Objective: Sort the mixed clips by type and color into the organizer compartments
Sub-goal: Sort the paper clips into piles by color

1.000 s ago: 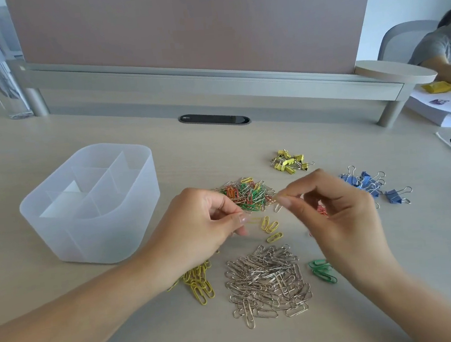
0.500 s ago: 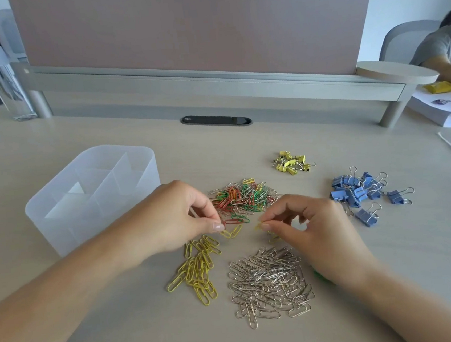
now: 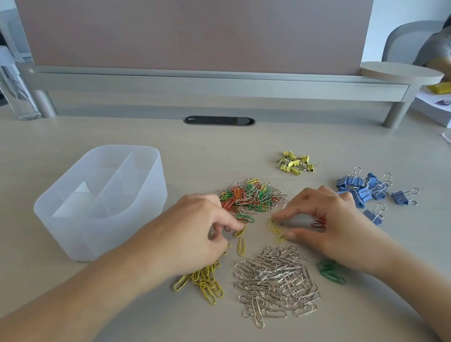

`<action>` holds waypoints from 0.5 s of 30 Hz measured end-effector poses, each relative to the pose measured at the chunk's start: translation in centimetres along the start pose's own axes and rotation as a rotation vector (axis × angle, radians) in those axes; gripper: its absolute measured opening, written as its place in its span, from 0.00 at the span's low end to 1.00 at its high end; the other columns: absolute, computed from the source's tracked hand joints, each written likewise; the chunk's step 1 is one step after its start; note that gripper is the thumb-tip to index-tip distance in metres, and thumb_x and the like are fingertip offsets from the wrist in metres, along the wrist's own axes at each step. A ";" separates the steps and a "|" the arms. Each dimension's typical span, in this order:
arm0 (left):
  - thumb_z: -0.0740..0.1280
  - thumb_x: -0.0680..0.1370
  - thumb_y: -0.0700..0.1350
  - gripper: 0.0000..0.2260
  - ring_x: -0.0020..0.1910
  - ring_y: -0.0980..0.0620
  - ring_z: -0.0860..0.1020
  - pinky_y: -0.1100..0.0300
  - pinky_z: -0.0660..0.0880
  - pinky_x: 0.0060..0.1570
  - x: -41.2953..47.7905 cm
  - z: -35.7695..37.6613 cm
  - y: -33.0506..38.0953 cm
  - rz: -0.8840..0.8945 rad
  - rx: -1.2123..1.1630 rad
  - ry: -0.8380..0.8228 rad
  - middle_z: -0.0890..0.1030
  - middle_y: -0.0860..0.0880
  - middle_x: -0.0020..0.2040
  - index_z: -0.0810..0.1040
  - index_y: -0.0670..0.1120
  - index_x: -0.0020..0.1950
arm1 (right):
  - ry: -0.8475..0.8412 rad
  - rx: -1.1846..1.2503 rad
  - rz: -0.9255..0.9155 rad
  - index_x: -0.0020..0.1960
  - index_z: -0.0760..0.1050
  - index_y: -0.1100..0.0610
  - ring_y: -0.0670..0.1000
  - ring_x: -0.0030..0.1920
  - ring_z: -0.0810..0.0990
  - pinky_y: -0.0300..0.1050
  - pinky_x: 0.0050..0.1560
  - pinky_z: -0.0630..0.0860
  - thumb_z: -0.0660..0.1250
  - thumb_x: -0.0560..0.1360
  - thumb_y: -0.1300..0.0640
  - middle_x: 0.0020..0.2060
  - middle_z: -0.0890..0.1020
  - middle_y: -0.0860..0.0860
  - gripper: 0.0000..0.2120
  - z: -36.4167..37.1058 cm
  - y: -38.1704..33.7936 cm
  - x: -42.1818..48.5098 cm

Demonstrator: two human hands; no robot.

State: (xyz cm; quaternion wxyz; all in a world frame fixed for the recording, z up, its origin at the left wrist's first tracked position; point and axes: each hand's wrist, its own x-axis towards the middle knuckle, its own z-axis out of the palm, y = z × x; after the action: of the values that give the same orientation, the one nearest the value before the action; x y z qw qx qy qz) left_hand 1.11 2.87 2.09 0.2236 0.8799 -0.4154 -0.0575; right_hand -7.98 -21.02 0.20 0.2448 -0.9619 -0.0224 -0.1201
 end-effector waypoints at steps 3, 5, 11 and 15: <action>0.64 0.75 0.41 0.18 0.46 0.69 0.69 0.76 0.62 0.40 0.1 0.3 -0.4 0.056 0.023 -0.019 0.72 0.59 0.43 0.83 0.63 0.55 | -0.011 0.015 0.004 0.48 0.81 0.33 0.40 0.55 0.72 0.40 0.60 0.58 0.75 0.69 0.44 0.50 0.77 0.33 0.10 0.4 0.0 0.2; 0.65 0.76 0.41 0.17 0.48 0.65 0.68 0.75 0.63 0.44 0.3 0.3 -0.6 0.094 0.030 0.022 0.73 0.61 0.43 0.84 0.63 0.51 | 0.029 0.060 0.008 0.46 0.82 0.35 0.42 0.52 0.74 0.48 0.59 0.64 0.74 0.69 0.44 0.48 0.78 0.34 0.07 0.7 -0.1 0.4; 0.68 0.73 0.37 0.18 0.47 0.59 0.69 0.73 0.65 0.42 0.5 0.4 -0.8 0.250 0.011 0.131 0.76 0.60 0.43 0.86 0.61 0.47 | 0.087 0.121 -0.029 0.41 0.83 0.44 0.43 0.44 0.78 0.48 0.51 0.72 0.77 0.68 0.50 0.42 0.80 0.35 0.04 1.7 -0.9 0.5; 0.70 0.72 0.36 0.18 0.48 0.59 0.69 0.76 0.64 0.44 0.7 0.9 -0.7 0.278 0.028 0.081 0.79 0.63 0.46 0.86 0.60 0.46 | 0.093 0.154 -0.018 0.40 0.84 0.46 0.43 0.44 0.79 0.37 0.46 0.73 0.77 0.68 0.54 0.40 0.81 0.36 0.04 1.6 -1.1 0.5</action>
State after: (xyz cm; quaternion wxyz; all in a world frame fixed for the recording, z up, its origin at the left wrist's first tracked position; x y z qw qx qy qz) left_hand 1.81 2.45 1.07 0.2336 0.8185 -0.5246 0.0152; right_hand -7.23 -19.27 -0.53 0.3179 -0.9333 -0.0288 -0.1647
